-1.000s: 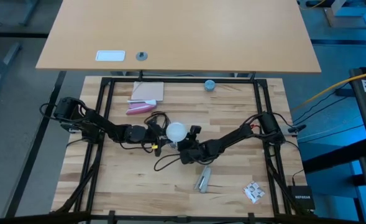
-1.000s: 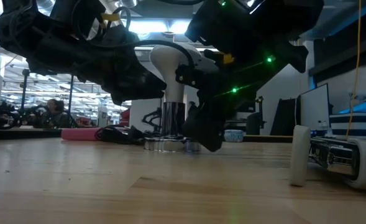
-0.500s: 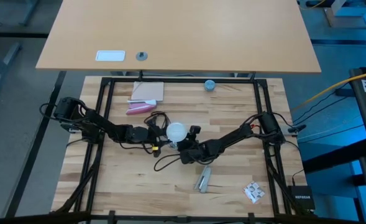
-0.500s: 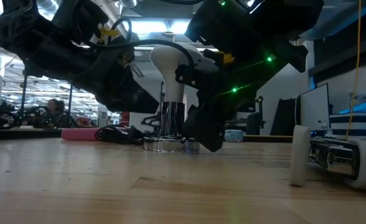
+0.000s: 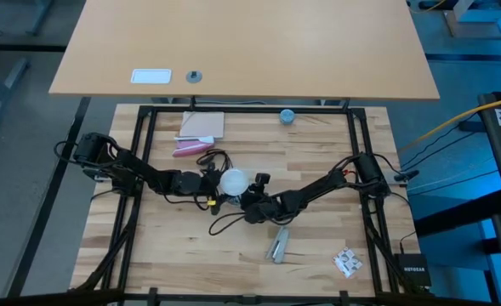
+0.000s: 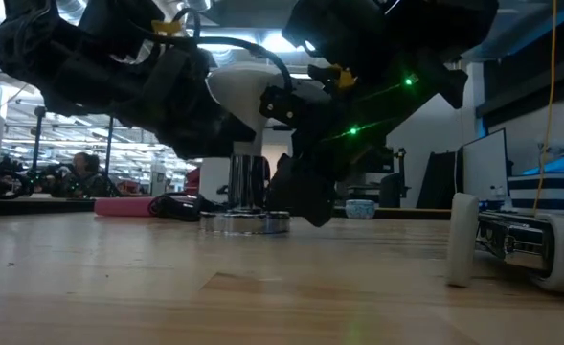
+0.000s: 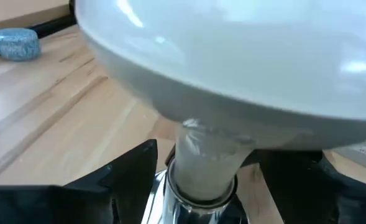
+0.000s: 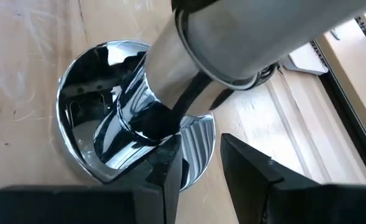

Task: Screw lightbulb
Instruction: Insert the lightbulb into the lamp

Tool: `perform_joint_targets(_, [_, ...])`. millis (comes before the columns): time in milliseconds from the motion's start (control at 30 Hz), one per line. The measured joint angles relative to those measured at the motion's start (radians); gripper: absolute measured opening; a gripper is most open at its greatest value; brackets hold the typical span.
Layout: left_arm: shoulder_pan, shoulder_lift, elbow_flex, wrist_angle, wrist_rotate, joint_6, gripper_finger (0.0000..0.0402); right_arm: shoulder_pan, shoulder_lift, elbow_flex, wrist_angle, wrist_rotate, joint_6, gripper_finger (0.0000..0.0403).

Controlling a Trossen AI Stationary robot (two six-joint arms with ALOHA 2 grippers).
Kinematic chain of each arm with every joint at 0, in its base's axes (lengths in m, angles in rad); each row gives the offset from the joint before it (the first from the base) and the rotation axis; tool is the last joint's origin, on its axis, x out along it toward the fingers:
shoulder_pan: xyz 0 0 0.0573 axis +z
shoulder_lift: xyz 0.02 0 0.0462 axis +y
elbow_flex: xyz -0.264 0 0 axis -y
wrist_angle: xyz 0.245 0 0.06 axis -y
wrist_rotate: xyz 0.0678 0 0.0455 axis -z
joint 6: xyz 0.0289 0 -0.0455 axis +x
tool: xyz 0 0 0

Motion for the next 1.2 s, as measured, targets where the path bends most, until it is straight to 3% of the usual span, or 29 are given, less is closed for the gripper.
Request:
perform_joint_targets(267, [0.000,0.000,0.031,-0.005,0.000,0.073,0.0238,0.000,0.000,0.000,0.000,-0.004,-0.001,0.0115])
perform_joint_targets(633, [0.000,0.000,0.045,-0.020,-0.001,0.095,0.0163,0.001,-0.002,0.000,-0.006,-0.067,-0.002,0.0115])
perform_joint_targets(1000, [0.000,0.000,0.045,-0.020,-0.011,0.090,0.0165,0.029,-0.059,0.000,-0.008,-0.072,-0.058,0.0115])
perform_joint_targets(1200, [0.000,0.000,0.045,-0.020,-0.027,0.090,0.0166,0.058,-0.062,0.000,0.002,-0.152,-0.049,0.0115])
